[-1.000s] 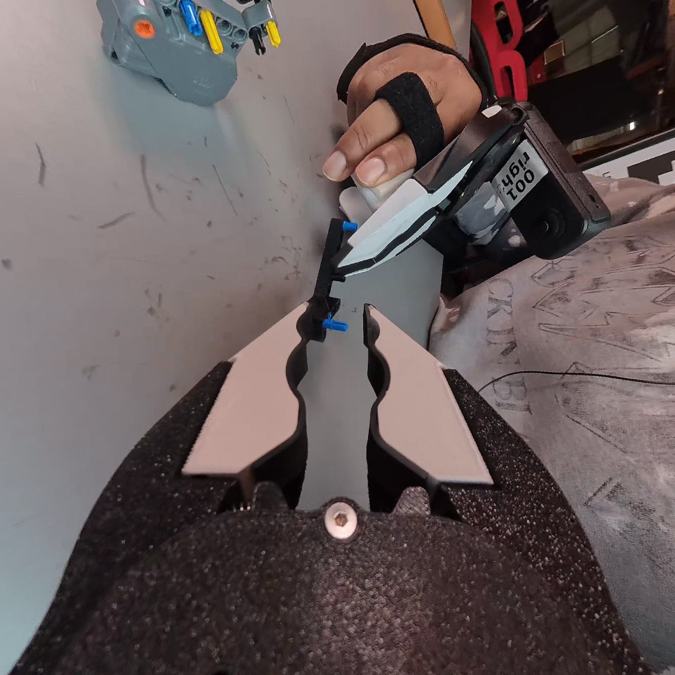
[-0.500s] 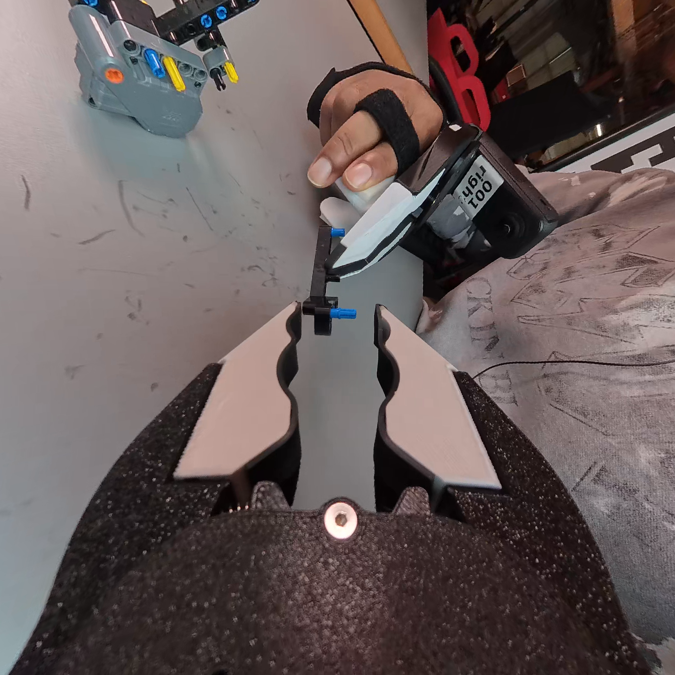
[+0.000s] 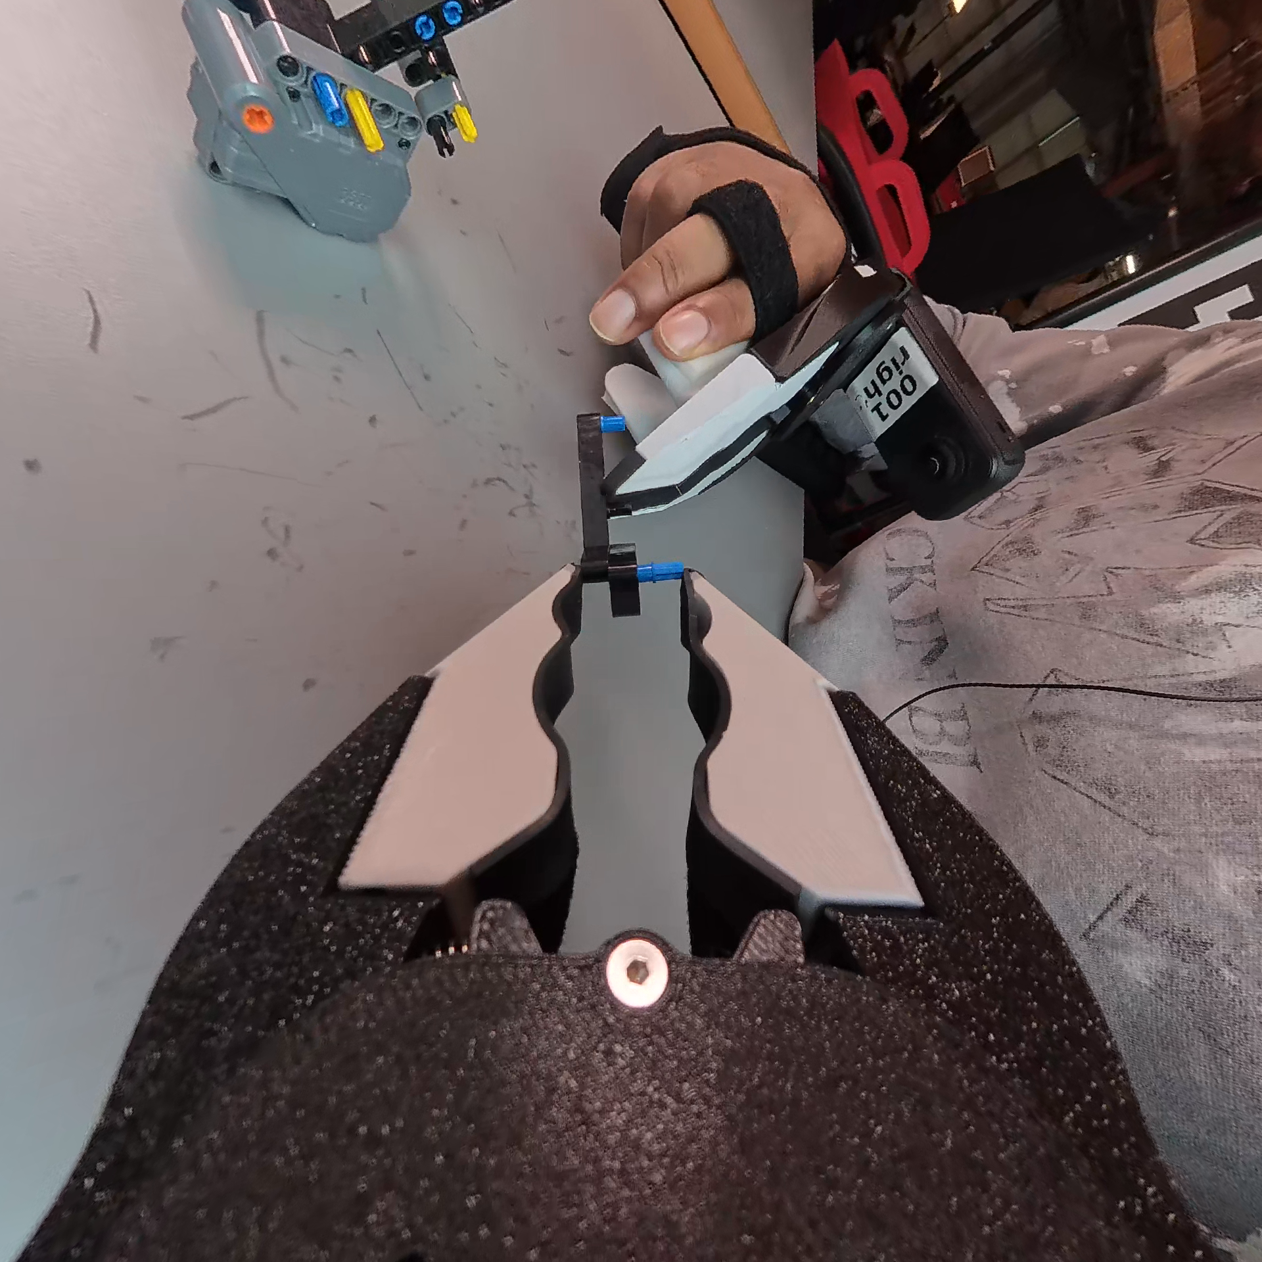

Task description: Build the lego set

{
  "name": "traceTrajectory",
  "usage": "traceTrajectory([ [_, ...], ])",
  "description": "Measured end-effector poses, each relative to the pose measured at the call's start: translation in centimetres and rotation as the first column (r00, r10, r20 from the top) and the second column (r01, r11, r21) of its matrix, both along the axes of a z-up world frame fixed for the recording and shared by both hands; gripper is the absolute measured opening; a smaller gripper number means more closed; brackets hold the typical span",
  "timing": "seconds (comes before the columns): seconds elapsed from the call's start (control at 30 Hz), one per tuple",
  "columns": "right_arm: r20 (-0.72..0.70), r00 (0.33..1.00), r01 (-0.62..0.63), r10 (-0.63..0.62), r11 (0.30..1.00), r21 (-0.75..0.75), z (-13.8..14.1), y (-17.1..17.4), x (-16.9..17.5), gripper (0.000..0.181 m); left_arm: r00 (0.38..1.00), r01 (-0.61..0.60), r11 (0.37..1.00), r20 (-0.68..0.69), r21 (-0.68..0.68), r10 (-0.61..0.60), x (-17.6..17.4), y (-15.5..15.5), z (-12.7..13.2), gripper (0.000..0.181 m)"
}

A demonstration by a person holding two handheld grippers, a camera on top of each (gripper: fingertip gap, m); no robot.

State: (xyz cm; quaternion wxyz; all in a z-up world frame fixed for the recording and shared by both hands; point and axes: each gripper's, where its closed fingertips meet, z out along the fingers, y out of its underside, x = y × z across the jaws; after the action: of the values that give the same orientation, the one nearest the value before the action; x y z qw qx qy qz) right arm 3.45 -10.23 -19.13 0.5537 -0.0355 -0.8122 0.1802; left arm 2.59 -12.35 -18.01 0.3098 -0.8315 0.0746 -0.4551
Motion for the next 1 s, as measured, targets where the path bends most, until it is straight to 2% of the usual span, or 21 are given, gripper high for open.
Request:
traceTrajectory([
  [0.27, -0.001, 1.0, 0.025, -0.024, 1.0, 0.013, -0.3, 0.4, -0.3, 0.007, 1.0, -0.016, 1.0, 0.015, 0.004, 0.016, 0.1, 0.2, 0.2, 0.038],
  [0.57, -0.017, 0.999, 0.033, -0.032, 0.998, 0.045, -0.3, 0.5, -0.4, 0.007, 0.998, -0.055, 0.998, 0.024, -0.025, 0.056, -0.3, 0.8, 0.0, 0.028],
  [0.73, -0.036, 0.999, 0.038, -0.036, 0.998, 0.048, 0.1, 0.6, -0.4, 0.007, 0.999, -0.049, 0.999, -0.016, -0.005, 0.049, -0.4, 0.7, -0.1, 0.023],
  [0.9, -0.064, 0.997, 0.044, -0.041, 0.998, 0.051, 0.6, 0.7, -0.5, 0.007, 0.994, -0.031, 0.996, -0.101, 0.087, 0.04, -0.4, 0.7, 0.2, 0.024],
  [0.93, -0.073, 0.996, 0.049, -0.045, 0.997, 0.058, 0.7, 0.7, -0.5, 0.007, 0.991, -0.041, 0.993, -0.122, 0.112, 0.055, -0.6, 0.9, 0.4, 0.04],
  [0.97, -0.08, 0.996, 0.052, -0.048, 0.997, 0.056, 0.8, 0.8, -0.6, 0.007, 0.985, -0.051, 0.989, -0.156, 0.14, 0.073, -0.8, 1.1, 0.5, 0.071],
  [1.0, -0.085, 0.995, 0.058, -0.055, 0.997, 0.043, 1.0, 0.9, -0.7, 0.007, 0.978, -0.048, 0.985, -0.195, 0.165, 0.08, -1.1, 1.1, 0.6, 0.085],
])
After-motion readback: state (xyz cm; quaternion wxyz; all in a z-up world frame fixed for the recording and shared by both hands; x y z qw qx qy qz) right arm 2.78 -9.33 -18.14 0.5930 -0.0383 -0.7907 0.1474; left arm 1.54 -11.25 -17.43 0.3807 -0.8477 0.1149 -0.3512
